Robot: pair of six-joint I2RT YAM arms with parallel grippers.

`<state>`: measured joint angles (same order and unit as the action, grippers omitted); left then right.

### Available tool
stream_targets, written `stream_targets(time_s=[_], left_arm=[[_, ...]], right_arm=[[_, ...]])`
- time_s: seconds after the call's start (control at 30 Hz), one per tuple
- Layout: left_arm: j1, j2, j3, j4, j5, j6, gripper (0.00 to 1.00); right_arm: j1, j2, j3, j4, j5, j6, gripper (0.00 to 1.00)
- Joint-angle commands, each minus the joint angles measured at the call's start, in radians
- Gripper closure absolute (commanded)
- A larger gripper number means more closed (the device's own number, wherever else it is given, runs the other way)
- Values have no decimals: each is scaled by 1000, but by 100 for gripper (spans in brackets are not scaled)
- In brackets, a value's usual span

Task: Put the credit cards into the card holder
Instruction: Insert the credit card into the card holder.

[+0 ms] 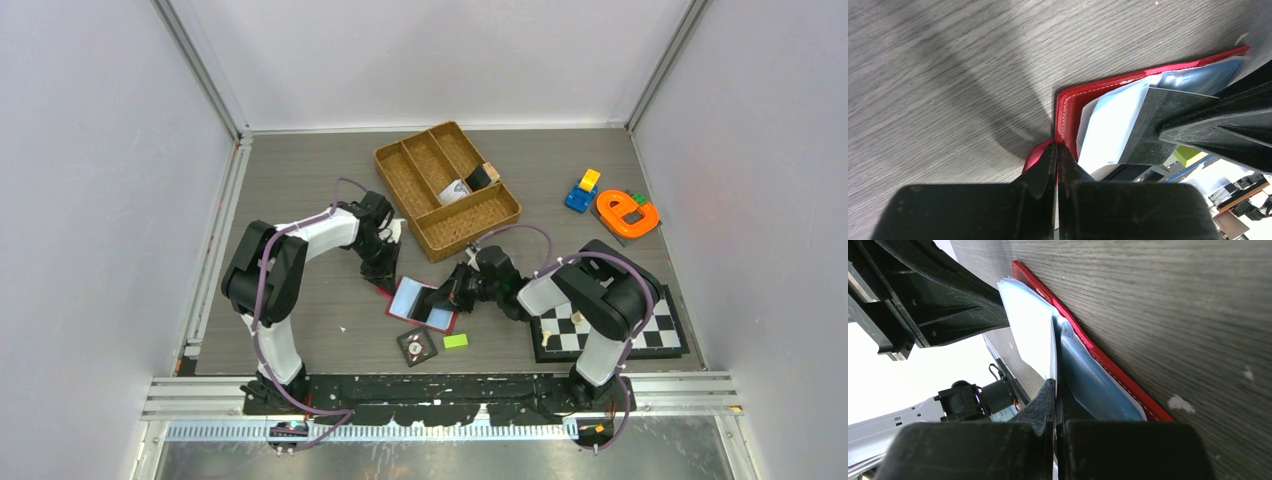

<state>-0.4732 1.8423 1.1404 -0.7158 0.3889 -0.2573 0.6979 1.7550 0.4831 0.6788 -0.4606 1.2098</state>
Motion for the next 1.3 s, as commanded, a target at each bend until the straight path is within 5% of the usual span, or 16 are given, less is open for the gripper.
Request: stream_targets(time_s=[0.0,0.37,0.63,0.83,1.07,1.27], left_arm=[[-10,31,1,-20,-16,11,100],[-10,31,2,-21,-18,12,100],[-10,21,3,-24,-35,12,100],[-10,12,4,-26,-36,10,100],[-10,4,4,-25,-27,8,100],[-10,4,3,-23,-14,4,100]], right_arm=[[6,33,18,-8,-3,-15,99],[2,52,35,-28,6,-31,97],[0,-61,47,-235,86,-97,61],[3,-151,74,-407,143,-146,47],[29,-230,136,-612,228,-206,44],[70,-206,171,-628,234,-191,53]])
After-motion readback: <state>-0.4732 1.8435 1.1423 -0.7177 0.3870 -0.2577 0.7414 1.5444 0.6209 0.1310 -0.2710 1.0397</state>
